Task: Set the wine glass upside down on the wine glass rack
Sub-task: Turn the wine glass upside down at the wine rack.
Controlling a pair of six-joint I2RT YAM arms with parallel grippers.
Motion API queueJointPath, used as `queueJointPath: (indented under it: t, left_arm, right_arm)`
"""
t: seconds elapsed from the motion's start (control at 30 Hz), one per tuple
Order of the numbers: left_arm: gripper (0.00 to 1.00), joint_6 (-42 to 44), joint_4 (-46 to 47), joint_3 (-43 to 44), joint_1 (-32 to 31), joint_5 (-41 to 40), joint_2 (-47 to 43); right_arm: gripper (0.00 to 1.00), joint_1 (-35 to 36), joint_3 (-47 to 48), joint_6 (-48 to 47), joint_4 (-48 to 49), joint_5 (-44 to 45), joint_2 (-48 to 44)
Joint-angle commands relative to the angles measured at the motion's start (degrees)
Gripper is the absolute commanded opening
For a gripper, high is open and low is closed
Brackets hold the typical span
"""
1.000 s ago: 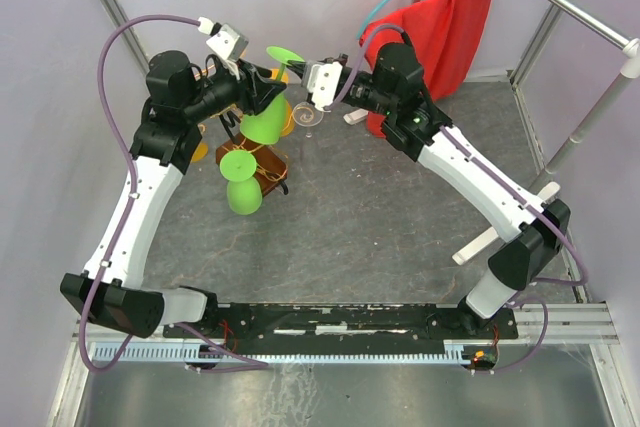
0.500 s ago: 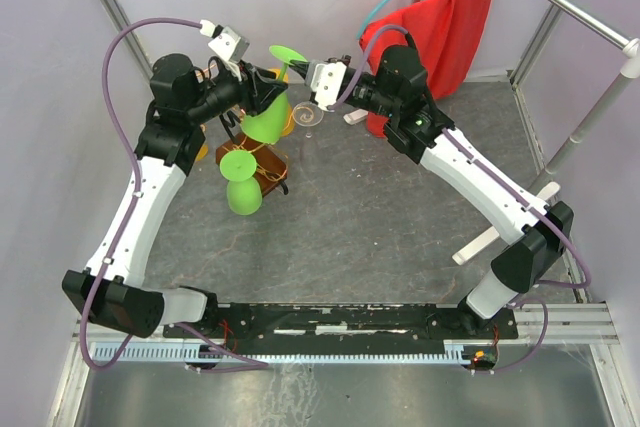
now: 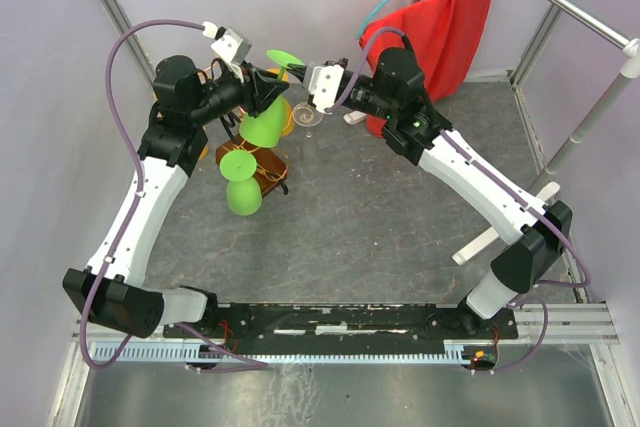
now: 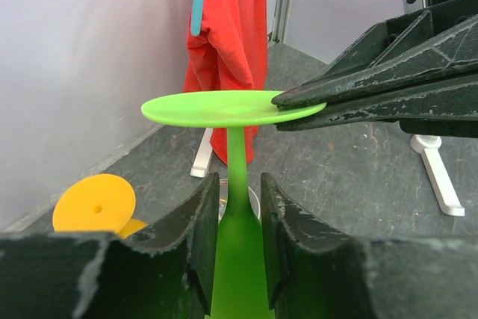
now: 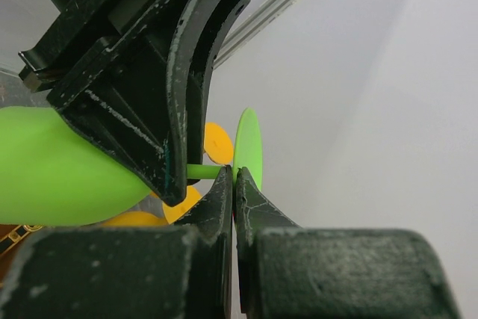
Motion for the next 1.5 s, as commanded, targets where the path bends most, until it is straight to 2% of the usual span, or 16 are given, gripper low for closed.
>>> queueJointPath:
  t: [0.0, 0.13, 0.43, 0.53, 0.6, 0.77, 0.83, 0.97, 1.13, 1.23, 1.47]
  left_arm:
    - [0.28, -1.08, 1.83, -0.51, -0.15, 0.87, -0.45]
    - [0.15, -1.13, 1.78, -1.22, -0.17, 1.04, -0.71]
    - [0.13, -1.22, 2.35, -2.44, -0.27, 1.23, -0.83]
    - [0.06, -1.22, 2.34, -2.46, -0.23, 0.95, -0.89]
    - [0.03, -1.22, 2.34, -2.56, -0.22, 0.62, -1.06]
    - [0.03, -1.7, 5.16, -3.49, -0.18, -1.49, -2.53]
    - [0.03, -2.1, 6.26, -3.53, -0.22, -3.49, -3.07]
    - [0.03, -2.62, 7.66, -3.33, -0.22, -8.31, -3.92]
    - [0.03, -2.91, 9.61, -3.35, -0.14, -14.41, -5.17]
    - [0.03, -1.62, 9.04, -2.91, -0.18, -17.92, -6.9]
    - [0.03, 5.7, -1.03, -4.1, 0.11, -28.31, -15.81]
  right_arm:
    - [0.01, 0.51, 0.62, 0.54, 4.48, -0.04, -2.73]
    - [0.01, 0.5, -0.24, 0.6, 5.64, 1.05, -3.21]
    - [0.01, 0.52, -0.44, 0.71, 7.54, 1.35, -2.86]
    - [0.02, 0.49, -0.65, 0.67, 7.75, 1.67, -2.89]
    - [0.08, 0.53, -1.22, 0.58, 8.58, 2.34, -3.01]
    - [0.28, 0.47, -2.51, -0.11, 9.23, 3.41, -3.94]
    - [0.36, 0.42, -3.48, -0.55, 9.22, 3.91, -4.91]
    - [0.47, 0.43, -5.55, -1.08, 8.8, 5.35, -7.17]
    - [0.56, 0.48, -8.17, -1.4, 7.59, 7.37, -10.04]
    - [0.58, 0.42, -9.64, -1.44, 6.91, 9.52, -11.38]
    - [0.6, 0.4, -11.99, -1.66, 6.02, 13.44, -11.71]
